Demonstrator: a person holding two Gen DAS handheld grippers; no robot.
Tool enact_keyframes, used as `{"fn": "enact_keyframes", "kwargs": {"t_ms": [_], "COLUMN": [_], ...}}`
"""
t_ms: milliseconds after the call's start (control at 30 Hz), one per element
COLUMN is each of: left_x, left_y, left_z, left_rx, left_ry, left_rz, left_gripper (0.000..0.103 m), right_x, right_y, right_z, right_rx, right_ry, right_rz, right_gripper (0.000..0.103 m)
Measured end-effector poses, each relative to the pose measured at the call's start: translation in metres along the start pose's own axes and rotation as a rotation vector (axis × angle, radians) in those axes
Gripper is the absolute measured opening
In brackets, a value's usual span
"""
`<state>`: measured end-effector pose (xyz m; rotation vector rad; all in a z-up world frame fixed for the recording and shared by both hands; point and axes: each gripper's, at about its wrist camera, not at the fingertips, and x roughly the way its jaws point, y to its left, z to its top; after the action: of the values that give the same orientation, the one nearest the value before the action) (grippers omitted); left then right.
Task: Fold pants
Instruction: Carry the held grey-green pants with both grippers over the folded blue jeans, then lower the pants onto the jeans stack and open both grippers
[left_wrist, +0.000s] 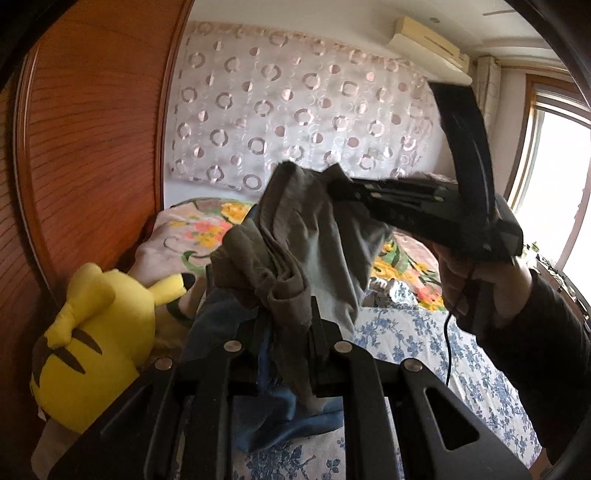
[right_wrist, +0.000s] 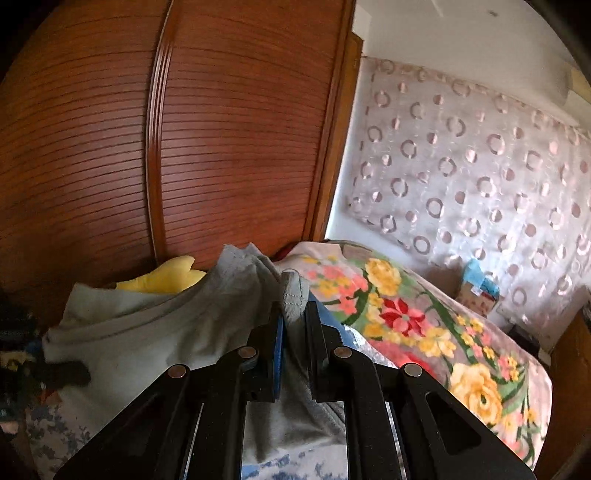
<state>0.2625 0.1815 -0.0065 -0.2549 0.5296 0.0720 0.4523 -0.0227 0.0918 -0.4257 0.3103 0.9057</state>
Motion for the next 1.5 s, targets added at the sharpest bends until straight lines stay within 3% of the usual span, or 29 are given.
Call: {"fn": "enact_keyframes", "kwargs": {"t_ms": [300,700,900,933,1067,1167,1500], "left_x": [0.012,0.025,0.030,0.031,0.032,0.034,0.019], "left_y": [0.014,0.023,0.026,0.026,0.029,0.033,0.056], "left_z": [-0.013,-0.025,-0.029,-0.030,-0.033,-0.036,-0.043], "left_rx": [-0.056,-0.094,-0.104,-0.104,-0.111,-0.121,-0.191], "left_ry": [0.040,0.069,0.079,0.080,0.080,0.085,0.056], "left_rz": [0.039,0.068,0.073,0.073,0.073,0.073,0.117], "left_gripper": [0.016,0.017,0.018,0.018,0.020,0.022,0.029], "right_x": [0.033,0.047,0.045,0.045,0.039,0.044,0.084], "right_y": [0.003,-0.002,-0.007,-0.010,-0.015,-0.012,-0.013], "right_z": [0.004,0.011,0.010,0.010,0.007,-0.003,-0.033], "right_rx": [-0.051,0.015,0.053,0.076,0.141,0.150,0.169], "right_ry": [0.051,0.060,0.032,0.033,0.035,0.077,0.208], "right_rz": [0.018,0.043,0.009,0.015,0.095,0.198,0.136], "right_gripper": [0.010,0.011,0.023,0.031,0.032,0.032,0.032]}}
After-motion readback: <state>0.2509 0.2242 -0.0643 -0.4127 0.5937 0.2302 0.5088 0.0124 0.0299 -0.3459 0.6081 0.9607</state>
